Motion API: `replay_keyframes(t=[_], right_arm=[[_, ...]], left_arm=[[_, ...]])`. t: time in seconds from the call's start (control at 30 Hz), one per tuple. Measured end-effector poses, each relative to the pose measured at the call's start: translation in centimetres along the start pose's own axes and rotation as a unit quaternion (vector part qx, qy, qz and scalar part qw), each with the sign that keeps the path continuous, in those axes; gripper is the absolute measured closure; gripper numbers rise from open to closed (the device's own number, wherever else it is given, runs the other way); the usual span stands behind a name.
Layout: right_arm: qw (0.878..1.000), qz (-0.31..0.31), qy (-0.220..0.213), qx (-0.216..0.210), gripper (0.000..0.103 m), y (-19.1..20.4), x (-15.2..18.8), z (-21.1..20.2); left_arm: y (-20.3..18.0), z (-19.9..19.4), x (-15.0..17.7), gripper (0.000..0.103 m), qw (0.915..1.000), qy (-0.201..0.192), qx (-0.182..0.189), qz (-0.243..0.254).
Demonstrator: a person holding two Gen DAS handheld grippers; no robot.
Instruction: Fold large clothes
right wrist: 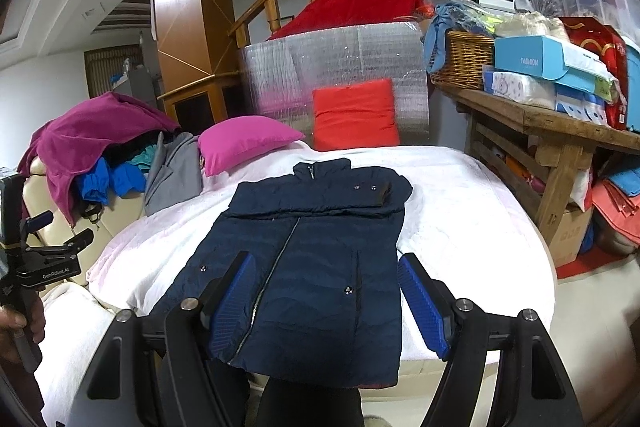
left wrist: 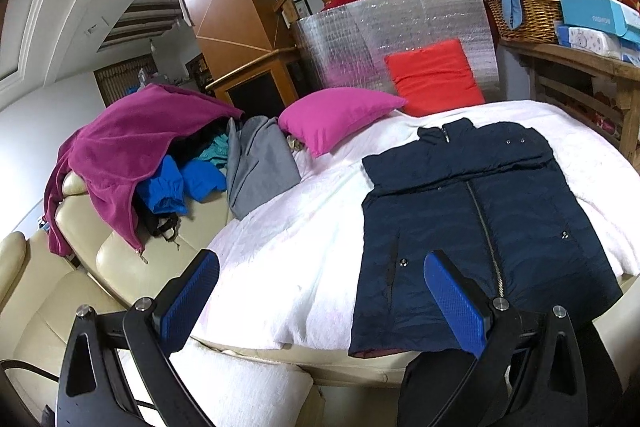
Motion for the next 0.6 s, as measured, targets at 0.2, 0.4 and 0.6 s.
replay_keyframes(t=[0.2, 0.4, 0.6], right_arm=[[1.000, 0.001, 0.014, 0.008, 0.026, -0.3, 0.7, 1.1], [0.999, 0.009, 0.038, 0.024, 0.026, -1.3, 2.2, 2.7], [0.996, 0.024, 0.071, 0.040, 0.026, -2.9, 4.2, 4.7]], left_arm=[[0.5, 1.4, 1.4, 0.001, 0.9998, 0.020, -0.005, -0.004], [0.9, 3.2, 3.1, 0.001, 0.9989, 0.046, -0.012, -0.003], [1.3, 5.1, 4.9, 0.001, 0.9971, 0.074, -0.020, -0.003]])
Point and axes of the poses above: each gripper's, at about its wrist camera, not at the fingertips, and z roughly the way its jaws point, y to its left, x to its underside, the point moved 9 cm from there along z, roughly the way its jaws point, and after that the axes turned 7 degrees about x, right-handed, at the moved point
